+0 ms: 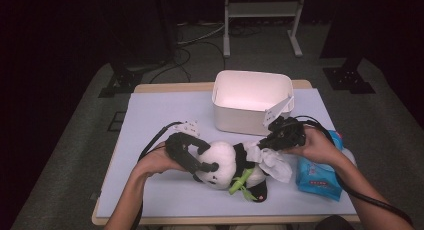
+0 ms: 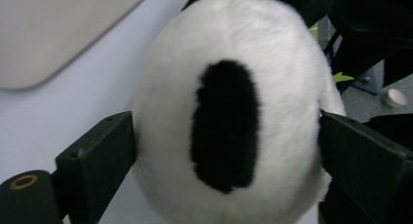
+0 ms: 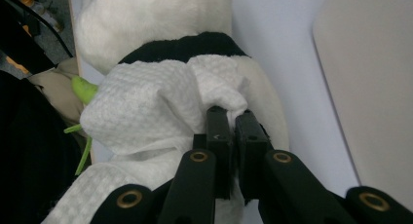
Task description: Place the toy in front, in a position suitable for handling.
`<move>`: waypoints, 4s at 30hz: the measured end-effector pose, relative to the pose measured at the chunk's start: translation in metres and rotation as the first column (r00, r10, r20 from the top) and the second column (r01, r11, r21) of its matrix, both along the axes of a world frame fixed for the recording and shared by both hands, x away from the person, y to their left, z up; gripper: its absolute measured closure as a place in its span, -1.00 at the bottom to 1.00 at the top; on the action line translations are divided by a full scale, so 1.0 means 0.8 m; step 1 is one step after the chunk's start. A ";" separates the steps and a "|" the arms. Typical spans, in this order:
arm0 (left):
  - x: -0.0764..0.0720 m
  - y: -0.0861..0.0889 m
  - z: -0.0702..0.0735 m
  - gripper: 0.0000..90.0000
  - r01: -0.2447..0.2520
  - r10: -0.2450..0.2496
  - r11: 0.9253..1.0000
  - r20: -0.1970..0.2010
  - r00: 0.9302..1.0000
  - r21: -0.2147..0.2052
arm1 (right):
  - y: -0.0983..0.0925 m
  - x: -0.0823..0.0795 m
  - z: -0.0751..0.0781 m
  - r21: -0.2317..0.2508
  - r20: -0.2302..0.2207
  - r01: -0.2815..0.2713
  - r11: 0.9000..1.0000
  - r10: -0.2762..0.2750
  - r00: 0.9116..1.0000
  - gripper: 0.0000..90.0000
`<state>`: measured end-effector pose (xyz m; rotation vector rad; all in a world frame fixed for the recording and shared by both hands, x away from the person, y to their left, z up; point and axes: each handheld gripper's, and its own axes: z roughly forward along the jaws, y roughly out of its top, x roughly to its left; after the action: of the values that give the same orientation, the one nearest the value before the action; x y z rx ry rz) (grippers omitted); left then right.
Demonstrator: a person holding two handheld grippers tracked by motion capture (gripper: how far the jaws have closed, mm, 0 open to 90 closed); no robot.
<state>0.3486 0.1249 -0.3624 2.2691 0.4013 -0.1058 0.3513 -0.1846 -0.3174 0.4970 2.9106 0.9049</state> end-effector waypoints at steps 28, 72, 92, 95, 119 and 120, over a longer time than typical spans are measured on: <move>-0.011 0.003 0.001 -0.34 0.082 -0.079 0.996 0.111 0.991 -0.028 | 0.084 0.005 0.024 -0.004 0.027 -0.148 0.989 0.148 0.989 0.91; -0.014 0.014 -0.013 -0.36 0.057 -0.052 0.997 0.086 0.995 -0.051 | -0.001 -0.005 0.020 -0.033 0.010 -0.038 0.999 0.038 0.999 0.91; -0.014 0.009 -0.006 -0.36 0.052 -0.047 0.997 0.094 0.995 -0.052 | 0.078 0.010 0.021 -0.036 0.003 -0.123 0.992 0.124 0.992 0.91; -0.013 0.011 -0.008 -0.36 0.051 -0.047 0.998 0.085 0.995 -0.040 | 0.106 0.012 0.020 -0.054 0.008 -0.152 0.987 0.152 0.988 0.91; -0.014 0.014 -0.011 -0.36 0.055 -0.050 0.997 0.094 0.994 -0.057 | 0.101 0.014 0.022 -0.069 -0.026 -0.154 0.986 0.152 0.988 0.91; -0.014 0.014 -0.011 -0.36 0.056 -0.050 0.997 0.094 0.994 -0.056 | 0.097 0.014 0.021 -0.077 -0.023 -0.151 0.985 0.150 0.988 0.91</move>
<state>0.3371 0.1359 -0.3714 2.2177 0.2856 -0.0393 0.3624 -0.1070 -0.3004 0.2841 3.0187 0.8004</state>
